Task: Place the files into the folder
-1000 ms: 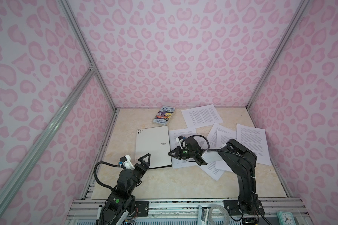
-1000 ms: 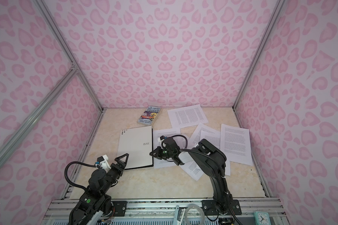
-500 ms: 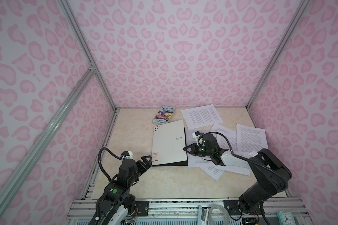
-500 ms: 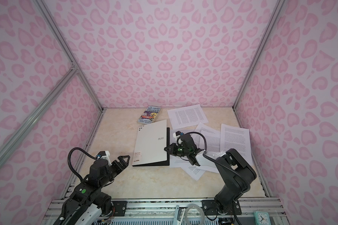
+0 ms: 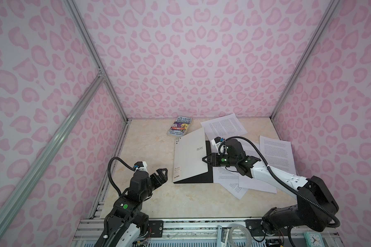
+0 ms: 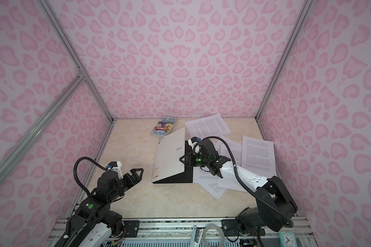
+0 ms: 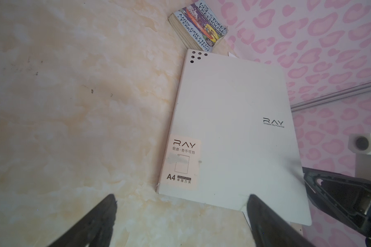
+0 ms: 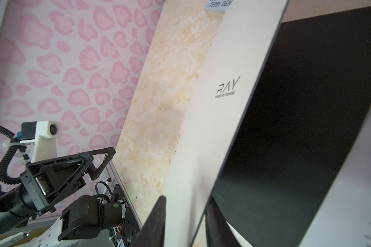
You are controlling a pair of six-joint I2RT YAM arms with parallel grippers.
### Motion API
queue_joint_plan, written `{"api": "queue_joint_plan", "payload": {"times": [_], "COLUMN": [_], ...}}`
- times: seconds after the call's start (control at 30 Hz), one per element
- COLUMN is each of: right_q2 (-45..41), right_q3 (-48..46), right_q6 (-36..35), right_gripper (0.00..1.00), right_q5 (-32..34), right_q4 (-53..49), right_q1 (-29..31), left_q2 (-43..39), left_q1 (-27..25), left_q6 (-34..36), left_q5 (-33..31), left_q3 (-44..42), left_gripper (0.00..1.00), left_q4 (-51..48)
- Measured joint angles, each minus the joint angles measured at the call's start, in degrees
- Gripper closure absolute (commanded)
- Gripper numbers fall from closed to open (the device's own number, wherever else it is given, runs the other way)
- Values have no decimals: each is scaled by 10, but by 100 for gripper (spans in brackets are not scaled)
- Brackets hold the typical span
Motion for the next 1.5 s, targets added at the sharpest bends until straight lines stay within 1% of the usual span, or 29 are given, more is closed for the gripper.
{"api": "queue_joint_plan", "payload": {"times": [0.1,0.2,0.27,0.37,0.4,0.43,0.47,0.5,0.57,0.67,0.73,0.8,0.83,0.87,0.9,0.97,1.0,1.03,1.13,1.2,1.23,1.3,1.33,1.4,1.43,1.5], "right_q2": [28,58,83,153,187,224,259,299,386,557,680,769,799,805,803,760,723,669,508,411,366,311,292,276,276,277], "right_q3": [40,119,177,293,347,400,446,497,611,843,1020,1158,1199,1207,1195,1109,1034,932,667,556,514,440,399,328,298,265], "right_q6": [0,-4,-12,-21,-24,-28,-30,-34,-51,-68,-79,-84,-89,-93,-99,-119,-129,-138,-146,-145,-146,-143,-134,-120,-108,-94], "right_gripper": [48,39,35,28,25,18,5,2,2,2,2,2,2,2,2,2,2,2,2,2,2,2,2,2,4,13], "right_q5": [1,15,22,37,43,46,48,49,51,62,65,63,67,75,85,103,115,129,157,170,187,213,219,210,201,196], "right_q4": [-9,-33,-40,-65,-85,-93,-96,-100,-126,-192,-265,-339,-363,-383,-408,-428,-424,-407,-346,-308,-280,-198,-167,-129,-113,-103], "right_q1": [26,62,81,112,125,138,152,168,196,233,249,252,249,245,239,229,224,221,207,187,172,147,136,118,110,100], "left_q2": [5,14,20,23,23,19,16,8,-12,-44,-56,-62,-63,-63,-63,-59,-53,-42,-1,31,54,102,133,192,221,268], "left_q1": [0,2,3,4,5,5,5,5,5,5,5,5,5,5,5,5,5,5,5,5,6,13,20,40,54,82], "left_q6": [10,24,31,45,49,51,53,53,53,45,39,38,38,39,41,49,53,53,55,54,54,53,52,49,48,40], "left_q5": [3,3,2,-6,-12,-18,-24,-32,-49,-70,-82,-91,-94,-96,-96,-96,-95,-91,-74,-61,-50,-30,-19,12,28,52], "left_q3": [24,72,113,183,207,230,250,268,291,296,296,298,298,298,294,279,266,251,207,181,168,151,143,131,123,108], "left_gripper": [4,4,4,3,4,3,3,3,3,4,3,4,4,3,4,3,3,4,4,3,3,3,3,3,4,3], "left_q4": [-11,-34,-48,-76,-87,-96,-106,-113,-126,-139,-153,-166,-168,-170,-170,-170,-169,-166,-149,-125,-108,-74,-52,-13,7,49]}}
